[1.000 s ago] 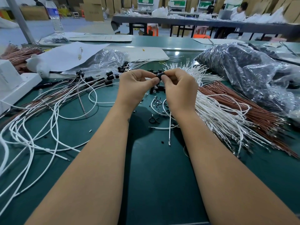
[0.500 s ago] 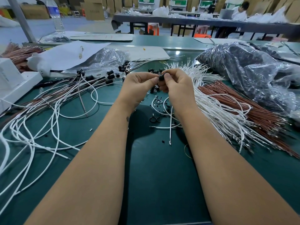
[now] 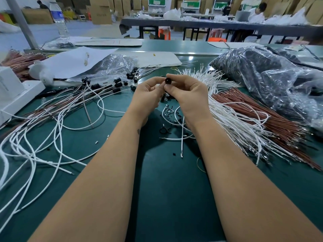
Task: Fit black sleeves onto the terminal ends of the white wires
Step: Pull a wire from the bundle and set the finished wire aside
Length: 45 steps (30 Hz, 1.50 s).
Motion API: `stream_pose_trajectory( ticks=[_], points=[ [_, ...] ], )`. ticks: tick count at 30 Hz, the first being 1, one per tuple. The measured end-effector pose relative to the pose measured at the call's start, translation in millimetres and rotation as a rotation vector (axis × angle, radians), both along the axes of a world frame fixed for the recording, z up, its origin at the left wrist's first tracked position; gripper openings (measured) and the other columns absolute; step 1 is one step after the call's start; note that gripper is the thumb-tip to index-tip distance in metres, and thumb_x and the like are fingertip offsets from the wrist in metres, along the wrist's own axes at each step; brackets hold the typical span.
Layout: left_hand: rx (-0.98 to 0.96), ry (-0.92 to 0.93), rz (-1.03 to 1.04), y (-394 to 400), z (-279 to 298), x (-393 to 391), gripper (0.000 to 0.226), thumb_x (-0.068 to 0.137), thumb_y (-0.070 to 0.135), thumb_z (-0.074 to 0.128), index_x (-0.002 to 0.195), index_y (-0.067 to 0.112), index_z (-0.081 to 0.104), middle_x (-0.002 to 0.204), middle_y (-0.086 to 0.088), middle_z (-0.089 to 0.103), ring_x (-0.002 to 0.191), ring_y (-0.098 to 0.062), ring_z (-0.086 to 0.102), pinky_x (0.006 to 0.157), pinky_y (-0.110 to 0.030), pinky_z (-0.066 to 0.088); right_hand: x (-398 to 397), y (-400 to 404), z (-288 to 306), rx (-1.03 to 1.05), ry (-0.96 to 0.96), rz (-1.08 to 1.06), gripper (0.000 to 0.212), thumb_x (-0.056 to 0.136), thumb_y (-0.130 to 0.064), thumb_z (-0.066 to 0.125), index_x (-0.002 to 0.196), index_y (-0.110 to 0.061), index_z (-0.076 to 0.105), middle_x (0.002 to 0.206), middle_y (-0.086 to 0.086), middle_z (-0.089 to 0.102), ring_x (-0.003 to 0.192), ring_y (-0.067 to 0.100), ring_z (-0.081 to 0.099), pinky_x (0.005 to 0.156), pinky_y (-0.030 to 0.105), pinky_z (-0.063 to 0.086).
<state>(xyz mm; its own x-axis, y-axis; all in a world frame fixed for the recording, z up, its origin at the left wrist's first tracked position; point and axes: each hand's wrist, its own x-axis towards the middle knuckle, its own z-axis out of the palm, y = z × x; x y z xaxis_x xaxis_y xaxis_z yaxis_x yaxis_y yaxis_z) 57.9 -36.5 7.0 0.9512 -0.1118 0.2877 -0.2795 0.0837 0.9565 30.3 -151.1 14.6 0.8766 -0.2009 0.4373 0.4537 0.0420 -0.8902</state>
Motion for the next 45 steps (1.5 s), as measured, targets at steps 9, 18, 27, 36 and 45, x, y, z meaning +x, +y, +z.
stream_pose_trajectory(
  ticks=[9, 18, 27, 36, 45],
  points=[
    [0.092, 0.016, -0.001, -2, 0, -1, 0.023, 0.097, 0.012, 0.051, 0.088, 0.025, 0.067, 0.051, 0.014, 0.051, 0.043, 0.001, 0.038, 0.043, -0.014, 0.030, 0, 0, 0, -0.147, -0.026, -0.137, 0.025, 0.074, 0.000, 0.079, 0.080, -0.023, 0.071, 0.068, 0.000, 0.065, 0.062, 0.008, 0.058, 0.068, 0.030, 0.055],
    [0.108, -0.085, 0.152, 0, 0, 0, 0.006, 0.089, 0.017, 0.067, 0.085, 0.020, 0.067, 0.068, 0.005, 0.061, 0.052, 0.005, 0.050, 0.047, -0.011, 0.040, 5, -5, -2, -0.194, 0.057, -0.294, 0.008, 0.084, -0.015, 0.072, 0.080, -0.018, 0.066, 0.074, -0.003, 0.066, 0.071, 0.012, 0.063, 0.069, 0.028, 0.055],
    [0.150, -0.110, 0.190, -7, -5, -1, 0.009, 0.090, 0.010, 0.064, 0.084, 0.009, 0.070, 0.067, 0.002, 0.062, 0.058, -0.001, 0.051, 0.058, -0.011, 0.043, 5, -2, -7, -0.036, 0.198, -0.154, 0.013, 0.089, -0.011, 0.067, 0.079, -0.018, 0.063, 0.071, 0.001, 0.065, 0.060, 0.007, 0.061, 0.064, 0.021, 0.053],
    [0.175, -0.087, 0.191, -11, -7, -1, 0.012, 0.091, 0.009, 0.062, 0.086, 0.001, 0.070, 0.074, -0.006, 0.067, 0.065, -0.009, 0.058, 0.065, -0.018, 0.050, 2, -1, -8, -0.054, 0.203, -0.132, 0.013, 0.089, -0.007, 0.067, 0.080, -0.015, 0.062, 0.073, 0.003, 0.064, 0.062, 0.010, 0.061, 0.065, 0.020, 0.054],
    [0.198, -0.136, 0.197, -11, -5, 0, 0.008, 0.089, 0.008, 0.064, 0.086, 0.007, 0.072, 0.071, 0.003, 0.067, 0.060, 0.003, 0.059, 0.062, -0.012, 0.047, 4, 1, -5, -0.040, 0.217, -0.175, 0.014, 0.088, -0.008, 0.067, 0.079, -0.017, 0.063, 0.073, 0.001, 0.064, 0.065, 0.010, 0.059, 0.064, 0.020, 0.051]
  ],
)
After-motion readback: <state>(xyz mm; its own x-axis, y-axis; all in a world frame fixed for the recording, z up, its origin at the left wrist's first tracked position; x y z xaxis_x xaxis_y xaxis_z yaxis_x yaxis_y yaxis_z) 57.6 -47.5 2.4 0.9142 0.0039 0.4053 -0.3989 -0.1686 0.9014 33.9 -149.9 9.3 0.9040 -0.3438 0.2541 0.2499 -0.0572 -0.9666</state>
